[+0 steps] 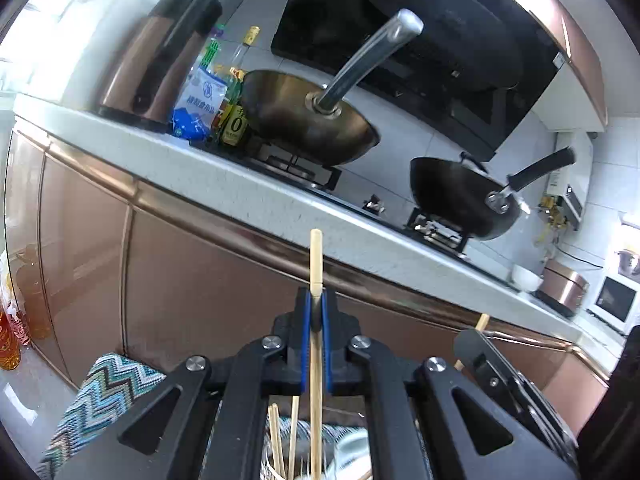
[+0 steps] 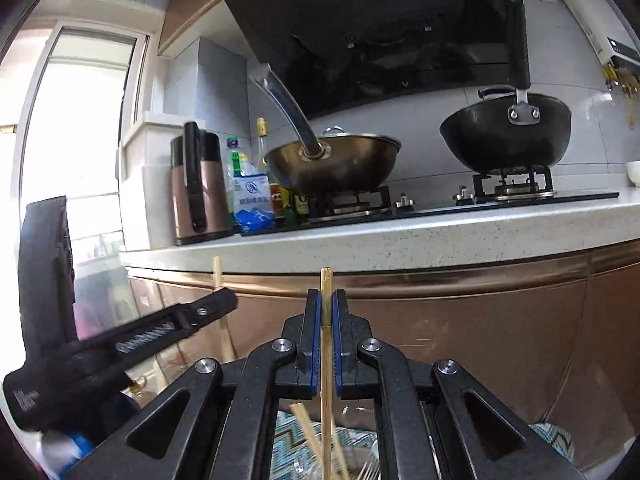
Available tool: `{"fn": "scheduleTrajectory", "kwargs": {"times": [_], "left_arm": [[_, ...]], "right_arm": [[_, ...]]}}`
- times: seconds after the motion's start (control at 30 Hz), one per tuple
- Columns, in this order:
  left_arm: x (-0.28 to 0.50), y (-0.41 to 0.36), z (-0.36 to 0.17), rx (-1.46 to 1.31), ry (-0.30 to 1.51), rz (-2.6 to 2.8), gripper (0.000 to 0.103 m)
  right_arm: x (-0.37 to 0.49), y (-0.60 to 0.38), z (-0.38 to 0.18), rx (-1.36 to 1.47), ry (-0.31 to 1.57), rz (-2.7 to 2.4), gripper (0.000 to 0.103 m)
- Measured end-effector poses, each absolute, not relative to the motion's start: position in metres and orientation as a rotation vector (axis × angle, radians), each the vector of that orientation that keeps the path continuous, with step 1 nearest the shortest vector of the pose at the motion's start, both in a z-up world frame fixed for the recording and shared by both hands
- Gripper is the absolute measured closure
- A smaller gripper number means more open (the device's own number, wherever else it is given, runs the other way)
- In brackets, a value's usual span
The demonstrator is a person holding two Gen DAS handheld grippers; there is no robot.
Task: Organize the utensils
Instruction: 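Lift both chopsticks up over the holder, then drop both chopsticks into the holder and open both tools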
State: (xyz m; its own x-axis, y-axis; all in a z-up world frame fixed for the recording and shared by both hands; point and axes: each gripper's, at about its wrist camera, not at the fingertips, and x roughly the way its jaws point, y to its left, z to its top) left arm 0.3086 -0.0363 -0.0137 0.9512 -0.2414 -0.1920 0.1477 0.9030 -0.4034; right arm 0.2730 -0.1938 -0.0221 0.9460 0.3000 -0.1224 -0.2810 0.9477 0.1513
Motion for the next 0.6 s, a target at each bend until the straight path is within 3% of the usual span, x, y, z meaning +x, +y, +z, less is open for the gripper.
{"fn": "scheduleTrajectory", "kwargs": {"times": [0.47,0.5,0.6], "left_arm": [[0.345,-0.050,-0.082,-0.366,0.273,-0.128,0.097],[0.343,-0.048,-0.082,-0.365,0.275,-0.128,0.097],[0.332,-0.041,-0.075,-0.366,0.270,-0.133,0.087]], "right_arm": [[0.299,-0.195,-0.078,0.126,0.215,0.274,0.097],[0.299,-0.195,-0.079,0.127,0.219,0.269,0.095],[0.291,-0.198,-0.076,0.137,0.216,0.257,0.072]]}}
